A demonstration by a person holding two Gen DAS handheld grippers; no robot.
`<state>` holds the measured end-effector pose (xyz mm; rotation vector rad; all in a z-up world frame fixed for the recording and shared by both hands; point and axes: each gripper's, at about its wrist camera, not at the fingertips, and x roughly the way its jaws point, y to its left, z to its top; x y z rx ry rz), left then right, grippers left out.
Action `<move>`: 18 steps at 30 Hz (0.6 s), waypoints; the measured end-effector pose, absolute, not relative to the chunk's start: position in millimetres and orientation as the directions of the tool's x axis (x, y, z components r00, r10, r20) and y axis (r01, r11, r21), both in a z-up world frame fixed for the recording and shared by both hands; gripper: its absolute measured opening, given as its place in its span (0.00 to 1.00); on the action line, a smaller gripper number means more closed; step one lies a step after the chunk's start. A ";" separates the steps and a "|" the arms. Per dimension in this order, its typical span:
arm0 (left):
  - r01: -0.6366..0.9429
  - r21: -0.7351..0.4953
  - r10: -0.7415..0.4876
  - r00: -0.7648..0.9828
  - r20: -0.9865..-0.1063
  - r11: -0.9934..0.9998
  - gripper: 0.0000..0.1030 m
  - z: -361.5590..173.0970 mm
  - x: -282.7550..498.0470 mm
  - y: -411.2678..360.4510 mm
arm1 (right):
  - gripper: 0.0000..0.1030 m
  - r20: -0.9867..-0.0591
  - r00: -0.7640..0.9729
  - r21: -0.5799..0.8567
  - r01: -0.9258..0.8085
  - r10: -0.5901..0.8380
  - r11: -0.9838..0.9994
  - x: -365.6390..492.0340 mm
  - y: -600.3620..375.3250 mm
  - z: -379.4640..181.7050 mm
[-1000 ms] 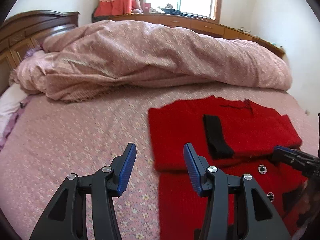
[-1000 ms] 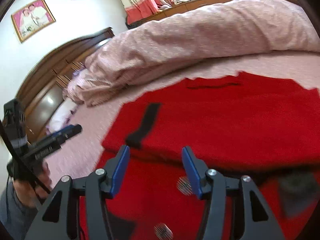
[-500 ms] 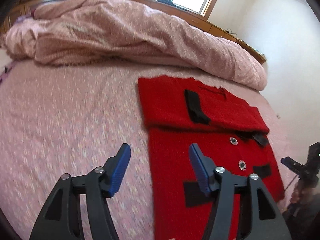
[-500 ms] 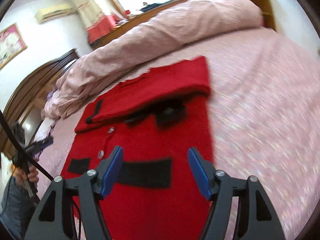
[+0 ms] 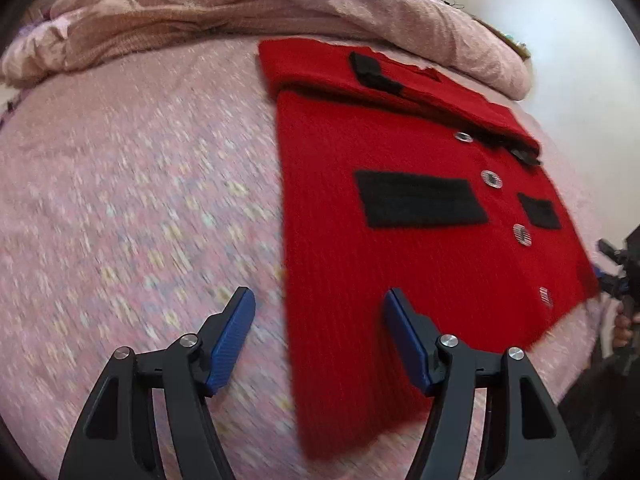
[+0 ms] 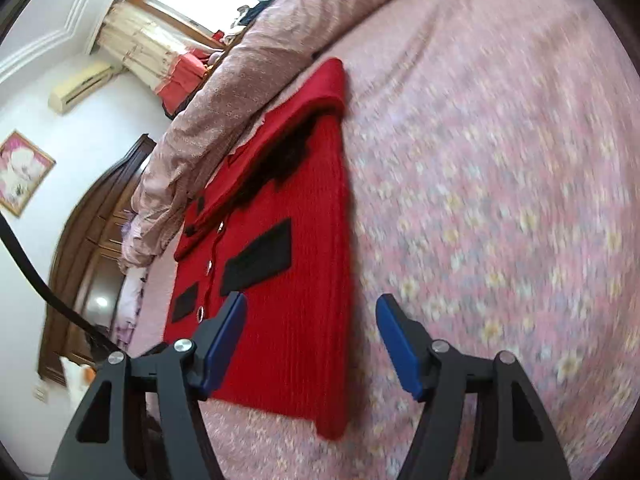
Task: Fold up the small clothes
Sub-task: 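Release the sleeve and lift the right tool away, then grasp the cardigan hem with both tools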
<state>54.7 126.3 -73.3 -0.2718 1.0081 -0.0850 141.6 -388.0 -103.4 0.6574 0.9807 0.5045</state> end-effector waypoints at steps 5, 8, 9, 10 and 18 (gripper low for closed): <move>-0.121 -0.436 -0.303 0.556 -0.774 0.892 0.60 -76.5 37.0 130.0 | 0.68 -0.551 0.430 0.758 -0.098 0.715 0.644 128.9 -384.6 -116.4; -0.165 -0.566 -0.394 0.563 -0.726 0.807 0.60 -80.4 30.3 135.8 | 0.68 -0.511 0.424 0.794 -0.100 0.748 0.599 122.3 -382.3 -121.1; -0.169 -0.594 -0.417 0.564 -0.713 0.786 0.61 -81.2 29.3 135.9 | 0.68 -0.503 0.420 0.802 -0.100 0.755 0.589 121.0 -381.4 -122.1; -0.168 -0.611 -0.432 0.566 -0.702 0.773 0.63 -82.5 30.3 135.9 | 0.68 -0.498 0.418 0.806 -0.100 0.759 0.584 120.3 -380.0 -122.8; -0.143 -0.647 -0.458 0.593 -0.662 0.749 0.64 -86.6 57.7 137.9 | 0.08 -0.484 0.396 0.851 0.008 0.780 0.524 130.1 -378.2 -149.5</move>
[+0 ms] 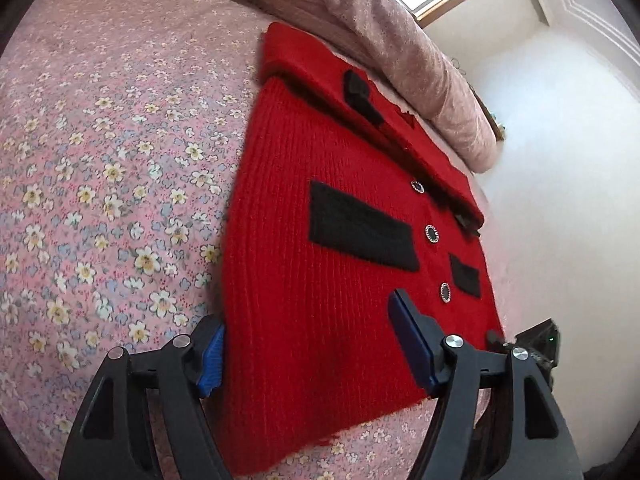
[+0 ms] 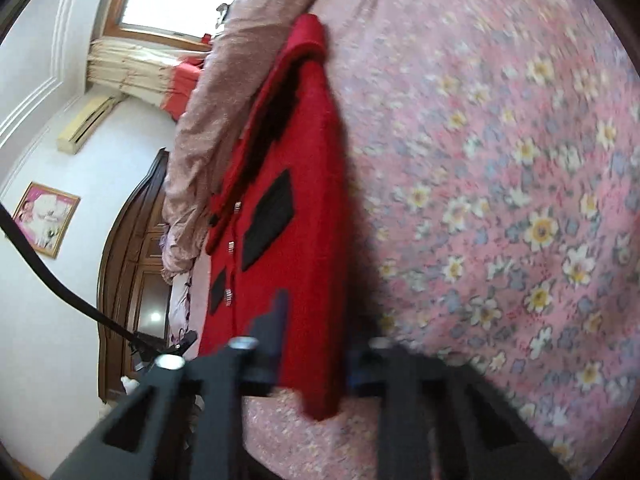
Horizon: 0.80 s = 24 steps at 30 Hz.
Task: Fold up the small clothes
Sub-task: 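Grasp the cardigan hem with both tools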
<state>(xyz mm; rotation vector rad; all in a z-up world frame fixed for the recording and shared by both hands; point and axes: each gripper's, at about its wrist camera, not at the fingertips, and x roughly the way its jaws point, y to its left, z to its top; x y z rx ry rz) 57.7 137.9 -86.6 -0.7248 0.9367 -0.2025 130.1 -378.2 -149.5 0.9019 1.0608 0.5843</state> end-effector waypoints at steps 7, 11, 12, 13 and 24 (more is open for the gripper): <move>-0.148 -0.664 -0.473 0.590 -0.654 0.733 0.64 -87.4 28.3 131.2 | 0.09 -0.512 0.418 0.822 -0.015 0.750 0.570 120.4 -367.8 -148.1; -0.151 -0.657 -0.461 0.598 -0.656 0.739 0.64 -88.4 27.9 130.4 | 0.14 -0.513 0.486 0.806 -0.012 0.708 0.592 112.8 -358.4 -142.7; -0.153 -0.656 -0.459 0.599 -0.656 0.739 0.64 -88.3 27.9 130.5 | 0.15 -0.506 0.498 0.808 -0.014 0.704 0.590 111.0 -356.8 -142.0; -0.154 -0.656 -0.458 0.599 -0.657 0.739 0.64 -88.1 27.6 131.3 | 0.15 -0.504 0.508 0.808 -0.007 0.699 0.588 111.2 -356.2 -141.9; -0.258 -0.665 -0.433 0.587 -0.684 0.701 0.03 -104.1 28.9 141.9 | 0.07 -0.421 0.533 0.888 0.078 0.734 0.453 110.4 -367.7 -156.2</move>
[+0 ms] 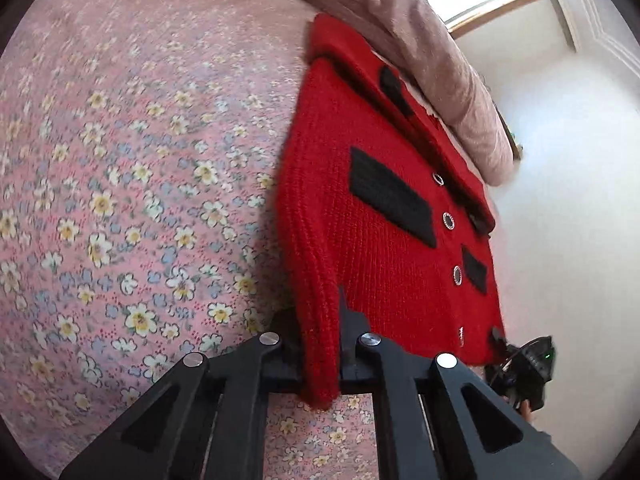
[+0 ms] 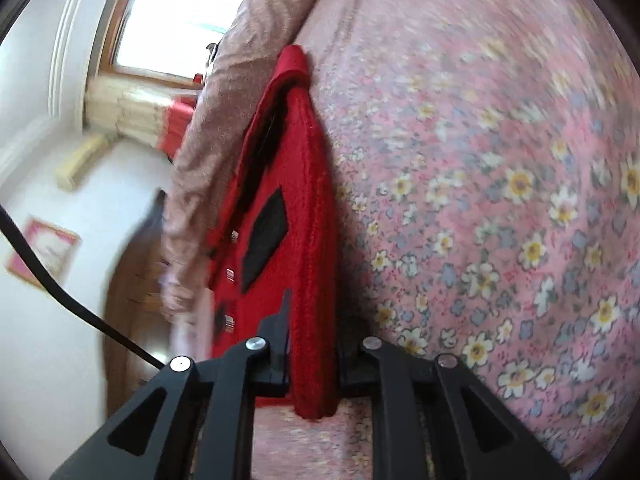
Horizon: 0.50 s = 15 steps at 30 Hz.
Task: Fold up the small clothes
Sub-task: 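Grasp the cardigan hem with both tools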
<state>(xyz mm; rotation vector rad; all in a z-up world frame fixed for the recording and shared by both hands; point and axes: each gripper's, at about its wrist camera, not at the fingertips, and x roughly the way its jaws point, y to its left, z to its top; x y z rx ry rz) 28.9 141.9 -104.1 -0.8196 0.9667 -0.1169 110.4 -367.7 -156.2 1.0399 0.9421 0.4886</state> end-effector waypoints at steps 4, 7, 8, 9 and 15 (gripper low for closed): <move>-0.249 -0.631 -0.409 0.579 -0.705 0.735 0.02 -99.5 27.7 137.4 | 0.06 -0.496 0.499 0.841 0.073 0.711 0.536 113.2 -359.9 -151.4; -0.255 -0.633 -0.410 0.577 -0.706 0.731 0.02 -99.3 27.4 134.7 | 0.06 -0.553 0.502 0.784 0.041 0.666 0.619 112.9 -347.9 -141.7; -0.259 -0.636 -0.412 0.577 -0.706 0.727 0.02 -99.4 25.4 136.4 | 0.06 -0.553 0.510 0.784 0.050 0.659 0.619 111.3 -348.1 -140.8; -0.262 -0.640 -0.414 0.578 -0.703 0.722 0.02 -99.1 23.4 137.7 | 0.06 -0.552 0.515 0.785 0.055 0.656 0.617 110.6 -348.9 -140.0; -0.221 -0.621 -0.399 0.597 -0.696 0.752 0.02 -85.9 11.3 140.6 | 0.05 -0.624 0.533 0.671 -0.010 0.572 0.742 110.0 -338.8 -113.6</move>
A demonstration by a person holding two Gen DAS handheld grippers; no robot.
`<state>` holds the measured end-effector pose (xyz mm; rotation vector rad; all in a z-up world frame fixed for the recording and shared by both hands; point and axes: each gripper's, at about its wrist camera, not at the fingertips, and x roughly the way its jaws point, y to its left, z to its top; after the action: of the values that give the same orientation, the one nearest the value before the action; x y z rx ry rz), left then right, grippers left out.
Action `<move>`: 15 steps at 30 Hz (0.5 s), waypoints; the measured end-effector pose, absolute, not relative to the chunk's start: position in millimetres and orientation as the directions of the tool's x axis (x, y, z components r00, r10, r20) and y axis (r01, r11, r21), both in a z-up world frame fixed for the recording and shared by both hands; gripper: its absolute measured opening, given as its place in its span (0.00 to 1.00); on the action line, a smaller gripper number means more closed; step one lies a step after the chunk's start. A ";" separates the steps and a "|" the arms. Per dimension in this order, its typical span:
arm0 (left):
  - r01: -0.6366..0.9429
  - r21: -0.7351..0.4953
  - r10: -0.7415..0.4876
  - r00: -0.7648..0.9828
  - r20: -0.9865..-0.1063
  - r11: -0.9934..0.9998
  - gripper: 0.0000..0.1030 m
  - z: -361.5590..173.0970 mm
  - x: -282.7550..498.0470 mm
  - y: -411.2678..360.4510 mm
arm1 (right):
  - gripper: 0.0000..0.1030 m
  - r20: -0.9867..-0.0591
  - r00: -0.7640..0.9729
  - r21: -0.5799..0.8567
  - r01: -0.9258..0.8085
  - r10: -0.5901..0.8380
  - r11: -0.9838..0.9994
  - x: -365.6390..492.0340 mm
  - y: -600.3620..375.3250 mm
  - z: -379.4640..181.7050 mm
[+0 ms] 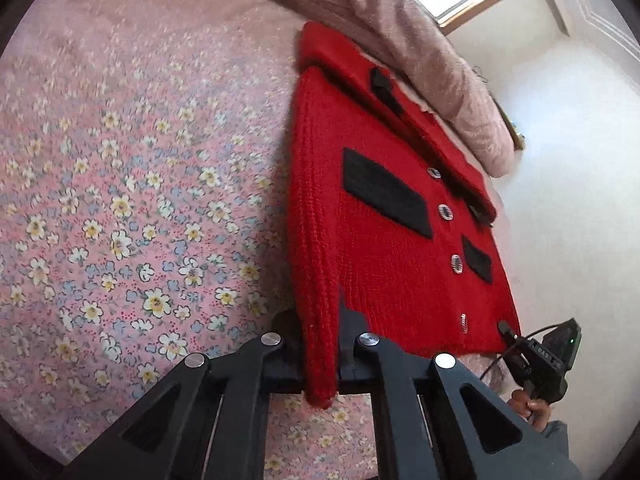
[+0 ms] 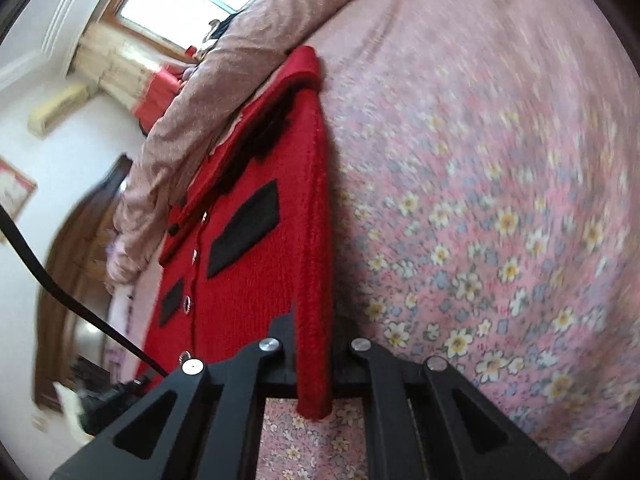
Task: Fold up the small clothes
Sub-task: 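Grasp the cardigan hem with both tools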
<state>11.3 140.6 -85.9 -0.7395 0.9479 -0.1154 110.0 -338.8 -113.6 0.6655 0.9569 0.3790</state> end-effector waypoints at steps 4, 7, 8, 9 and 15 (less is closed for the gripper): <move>-0.199 -0.663 -0.425 0.629 -0.651 0.722 0.01 -69.7 0.6 146.3 | 0.05 -0.608 0.561 0.632 -0.087 0.562 0.770 104.0 -332.7 -92.9; -0.174 -0.639 -0.407 0.640 -0.652 0.749 0.01 -57.1 -11.6 146.9 | 0.05 -0.600 0.576 0.610 -0.120 0.555 0.783 94.6 -331.4 -81.1; -0.168 -0.632 -0.404 0.641 -0.653 0.756 0.01 -55.0 -14.3 147.1 | 0.05 -0.589 0.585 0.610 -0.130 0.557 0.782 89.4 -330.7 -76.9; -0.160 -0.622 -0.399 0.641 -0.656 0.766 0.01 -52.9 -19.5 146.5 | 0.05 -0.582 0.592 0.609 -0.136 0.557 0.781 87.1 -330.9 -73.4; -0.145 -0.593 -0.380 0.644 -0.664 0.792 0.01 -45.3 -40.9 142.8 | 0.05 -0.552 0.618 0.594 -0.179 0.559 0.785 63.9 -334.8 -57.8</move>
<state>-40.9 142.8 -45.3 -0.6635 0.8772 -0.1459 63.9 -334.8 -57.8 0.5227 0.7989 0.4471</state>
